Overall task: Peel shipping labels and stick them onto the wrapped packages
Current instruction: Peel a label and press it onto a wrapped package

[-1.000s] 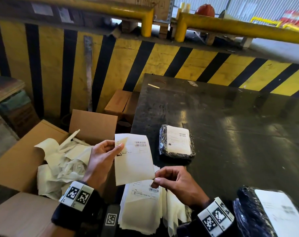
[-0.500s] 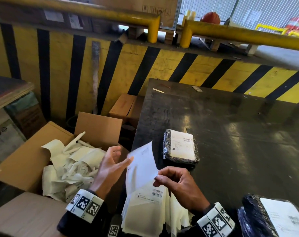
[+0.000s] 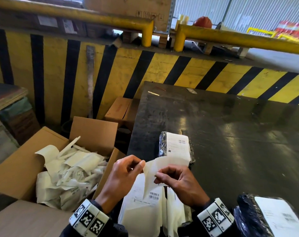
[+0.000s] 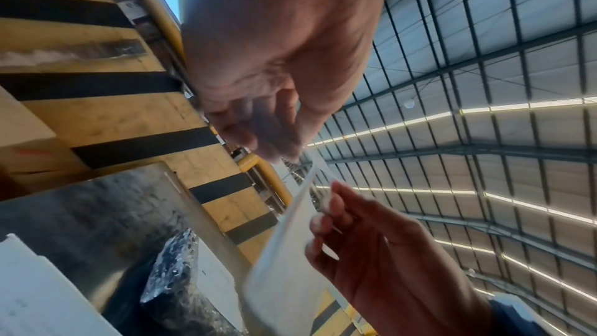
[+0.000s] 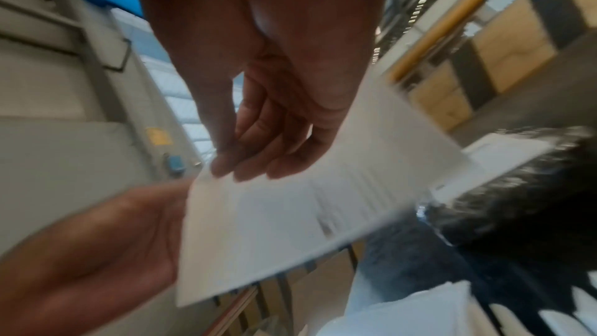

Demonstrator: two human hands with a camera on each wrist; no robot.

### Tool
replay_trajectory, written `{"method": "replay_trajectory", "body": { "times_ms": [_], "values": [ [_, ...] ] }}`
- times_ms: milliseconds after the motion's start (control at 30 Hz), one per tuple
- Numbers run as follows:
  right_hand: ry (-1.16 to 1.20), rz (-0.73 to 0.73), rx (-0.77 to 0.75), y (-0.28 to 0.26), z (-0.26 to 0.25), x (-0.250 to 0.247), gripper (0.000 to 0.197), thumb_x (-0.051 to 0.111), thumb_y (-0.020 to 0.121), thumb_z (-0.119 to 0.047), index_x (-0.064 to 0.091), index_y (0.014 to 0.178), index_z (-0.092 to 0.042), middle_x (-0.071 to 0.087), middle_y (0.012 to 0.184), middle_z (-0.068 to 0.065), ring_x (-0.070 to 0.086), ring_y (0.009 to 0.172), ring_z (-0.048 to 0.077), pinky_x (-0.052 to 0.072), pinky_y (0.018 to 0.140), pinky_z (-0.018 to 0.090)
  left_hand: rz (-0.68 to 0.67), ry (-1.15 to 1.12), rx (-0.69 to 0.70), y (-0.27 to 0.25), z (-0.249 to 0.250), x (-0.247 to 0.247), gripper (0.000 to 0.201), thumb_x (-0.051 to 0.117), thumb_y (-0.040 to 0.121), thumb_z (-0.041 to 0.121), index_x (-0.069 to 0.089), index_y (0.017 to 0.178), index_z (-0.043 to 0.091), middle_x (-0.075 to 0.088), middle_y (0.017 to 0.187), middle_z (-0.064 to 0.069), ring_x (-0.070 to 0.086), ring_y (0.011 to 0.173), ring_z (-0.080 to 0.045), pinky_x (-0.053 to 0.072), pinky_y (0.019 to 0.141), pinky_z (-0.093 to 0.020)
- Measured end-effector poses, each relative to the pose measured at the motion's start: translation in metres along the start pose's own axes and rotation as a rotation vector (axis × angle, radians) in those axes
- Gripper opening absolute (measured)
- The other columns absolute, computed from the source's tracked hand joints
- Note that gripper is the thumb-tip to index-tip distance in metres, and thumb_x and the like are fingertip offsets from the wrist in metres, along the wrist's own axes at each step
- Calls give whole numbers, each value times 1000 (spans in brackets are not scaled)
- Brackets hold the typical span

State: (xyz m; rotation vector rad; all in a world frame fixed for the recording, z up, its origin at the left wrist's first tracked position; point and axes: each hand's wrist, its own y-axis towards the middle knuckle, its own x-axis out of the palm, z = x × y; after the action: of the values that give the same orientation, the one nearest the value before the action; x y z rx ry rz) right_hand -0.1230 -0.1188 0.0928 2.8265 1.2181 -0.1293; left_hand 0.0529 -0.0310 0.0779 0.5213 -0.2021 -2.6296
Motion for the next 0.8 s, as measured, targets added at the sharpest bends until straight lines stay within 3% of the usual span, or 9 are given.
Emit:
{"method": "replay_trajectory", "body": {
  "times_ms": [100, 233, 333, 433, 500, 567, 667, 800],
  "values": [
    [9, -8, 53, -8, 1, -21, 9, 65, 85, -4, 70, 80, 3, 72, 74, 12, 65, 70, 17, 51, 69, 26, 42, 6, -94, 10, -15, -12, 16, 58, 92, 23, 65, 80, 16, 67, 72, -2, 64, 68, -12, 54, 60, -30],
    [-29, -64, 92, -22, -6, -52, 9, 63, 84, 1, 71, 83, 5, 72, 76, 12, 66, 72, 16, 51, 70, 21, 53, 106, -110, 21, -33, -26, 16, 55, 94, 21, 62, 82, 13, 65, 73, -3, 61, 66, -11, 51, 56, -22],
    [-120, -97, 98, -33, -12, -73, 11, 66, 82, -7, 73, 85, 2, 72, 81, 17, 66, 77, 18, 51, 74, 23, 72, 197, -112, 28, -52, -35, 17, 54, 95, 18, 61, 83, 7, 62, 73, -5, 55, 63, -11, 42, 50, -16],
    [-161, -105, 104, -42, -17, -89, 13, 67, 80, -13, 75, 80, -2, 73, 78, 12, 65, 76, 13, 49, 74, 19, 127, 290, -195, 35, -74, -46, 20, 53, 95, 18, 61, 85, 2, 62, 74, -10, 56, 65, -18, 40, 50, -23],
    [-126, -12, 68, -49, -20, -97, 13, 65, 78, -11, 75, 76, -3, 72, 74, 9, 65, 74, 12, 49, 71, 18, 202, 328, -288, 39, -87, -52, 23, 52, 95, 19, 61, 84, 0, 63, 75, -16, 57, 68, -25, 39, 52, -29],
    [-47, 152, -6, -55, -23, -105, 13, 63, 76, -8, 74, 73, -4, 72, 72, 11, 65, 71, 14, 50, 69, 18, 275, 341, -334, 38, -92, -55, 23, 51, 95, 18, 60, 84, 0, 62, 76, -17, 57, 68, -28, 38, 51, -28],
    [-18, 237, -48, -59, -27, -111, 12, 63, 76, -8, 73, 73, -5, 72, 73, 13, 65, 69, 15, 51, 68, 18, 265, 223, -271, 33, -82, -53, 19, 51, 96, 17, 59, 84, 4, 59, 72, -11, 57, 68, -27, 40, 50, -27],
    [-148, 71, 52, -49, -14, -100, 9, 65, 80, -6, 72, 76, -3, 72, 74, 9, 64, 70, 10, 48, 68, 15, 138, 26, -144, 27, -53, -40, 16, 53, 94, 20, 60, 90, 7, 64, 80, -16, 62, 73, -28, 52, 63, -43]
  ]
}}
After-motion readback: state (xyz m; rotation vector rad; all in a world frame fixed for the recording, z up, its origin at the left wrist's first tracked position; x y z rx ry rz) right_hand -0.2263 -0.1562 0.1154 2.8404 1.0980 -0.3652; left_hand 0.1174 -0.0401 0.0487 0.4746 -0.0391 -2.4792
